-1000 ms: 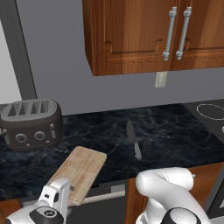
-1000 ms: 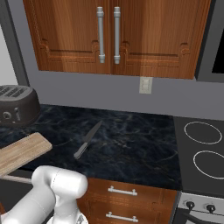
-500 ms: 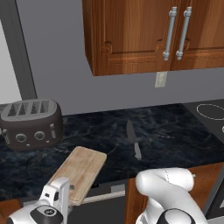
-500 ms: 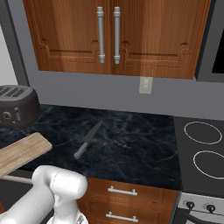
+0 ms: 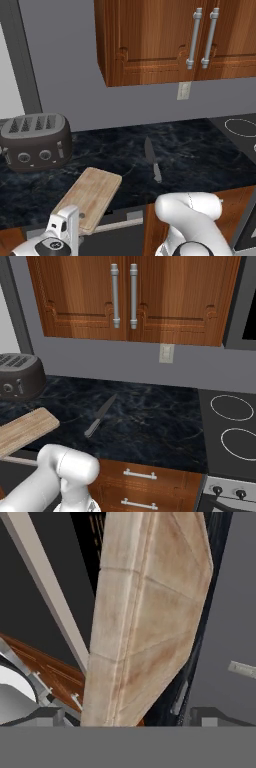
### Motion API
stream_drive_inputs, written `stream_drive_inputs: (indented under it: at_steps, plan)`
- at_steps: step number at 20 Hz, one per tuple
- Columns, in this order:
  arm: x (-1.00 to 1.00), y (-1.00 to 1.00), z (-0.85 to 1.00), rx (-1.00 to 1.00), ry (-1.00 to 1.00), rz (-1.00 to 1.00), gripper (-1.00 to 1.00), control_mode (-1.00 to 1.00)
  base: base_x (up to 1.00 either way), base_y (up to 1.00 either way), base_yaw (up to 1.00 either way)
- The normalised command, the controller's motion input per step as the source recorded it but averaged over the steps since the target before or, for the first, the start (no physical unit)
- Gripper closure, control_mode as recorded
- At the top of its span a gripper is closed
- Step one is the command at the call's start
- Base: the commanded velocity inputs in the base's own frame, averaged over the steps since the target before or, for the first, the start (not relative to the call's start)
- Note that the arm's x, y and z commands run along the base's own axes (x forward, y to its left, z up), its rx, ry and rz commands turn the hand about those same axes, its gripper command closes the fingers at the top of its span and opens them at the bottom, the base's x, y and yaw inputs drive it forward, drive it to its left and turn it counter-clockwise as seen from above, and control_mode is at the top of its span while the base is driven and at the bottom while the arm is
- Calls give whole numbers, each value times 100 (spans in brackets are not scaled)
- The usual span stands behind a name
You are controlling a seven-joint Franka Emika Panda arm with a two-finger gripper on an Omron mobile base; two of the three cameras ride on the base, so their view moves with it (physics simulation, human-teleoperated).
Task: Move the cutting board and knife to the sink. Then move spray from the cabinet to the counter.
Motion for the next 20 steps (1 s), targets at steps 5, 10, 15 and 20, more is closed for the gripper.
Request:
stream_drive_inputs:
  at_steps: [5, 10, 15, 20]
  plan:
    - [8, 6, -19, -7, 0, 0, -100, -100, 0, 0, 0]
    - [2, 17, -17, -6, 0, 0, -100, -100, 0, 0, 0]
    - [1, 15, -10, -3, 0, 0, -100, -100, 0, 0, 0]
    - [1, 1, 0, 0, 0, 0, -100, -100, 0, 0, 0]
